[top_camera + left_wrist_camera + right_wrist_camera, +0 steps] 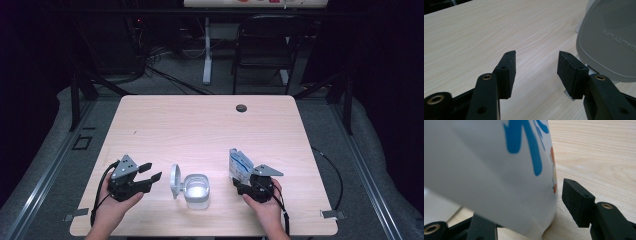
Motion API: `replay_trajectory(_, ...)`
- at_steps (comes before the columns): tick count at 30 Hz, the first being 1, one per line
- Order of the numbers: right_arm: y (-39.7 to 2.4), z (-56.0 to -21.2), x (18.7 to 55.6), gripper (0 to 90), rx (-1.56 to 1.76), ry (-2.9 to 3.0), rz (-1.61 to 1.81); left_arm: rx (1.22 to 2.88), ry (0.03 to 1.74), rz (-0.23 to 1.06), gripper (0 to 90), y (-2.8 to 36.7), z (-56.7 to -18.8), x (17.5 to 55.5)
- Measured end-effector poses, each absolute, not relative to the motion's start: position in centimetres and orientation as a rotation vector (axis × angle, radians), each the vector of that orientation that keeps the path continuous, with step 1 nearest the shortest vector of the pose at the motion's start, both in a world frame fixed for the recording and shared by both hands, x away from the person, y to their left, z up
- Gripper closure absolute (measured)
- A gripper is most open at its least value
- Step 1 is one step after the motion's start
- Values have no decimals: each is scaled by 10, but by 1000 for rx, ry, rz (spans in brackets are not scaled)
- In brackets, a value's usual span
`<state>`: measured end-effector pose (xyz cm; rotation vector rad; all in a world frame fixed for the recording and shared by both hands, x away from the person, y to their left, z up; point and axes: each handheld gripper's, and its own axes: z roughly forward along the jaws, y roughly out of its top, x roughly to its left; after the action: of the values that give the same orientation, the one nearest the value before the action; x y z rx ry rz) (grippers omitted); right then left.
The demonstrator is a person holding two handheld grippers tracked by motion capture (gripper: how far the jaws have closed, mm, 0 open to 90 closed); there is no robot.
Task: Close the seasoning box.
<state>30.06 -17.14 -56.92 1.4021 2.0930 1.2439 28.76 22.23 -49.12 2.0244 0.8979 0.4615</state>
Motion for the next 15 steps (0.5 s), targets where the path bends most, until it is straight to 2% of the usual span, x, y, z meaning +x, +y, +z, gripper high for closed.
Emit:
replay_trajectory(5,-172,-566,298,421,1402,2101,1221,2033,883,455,524,219,-488,285)
replay_trajectory(15,-175,-554,296,398,1396,2093,1232,2039,853,427,670,216,-481,278)
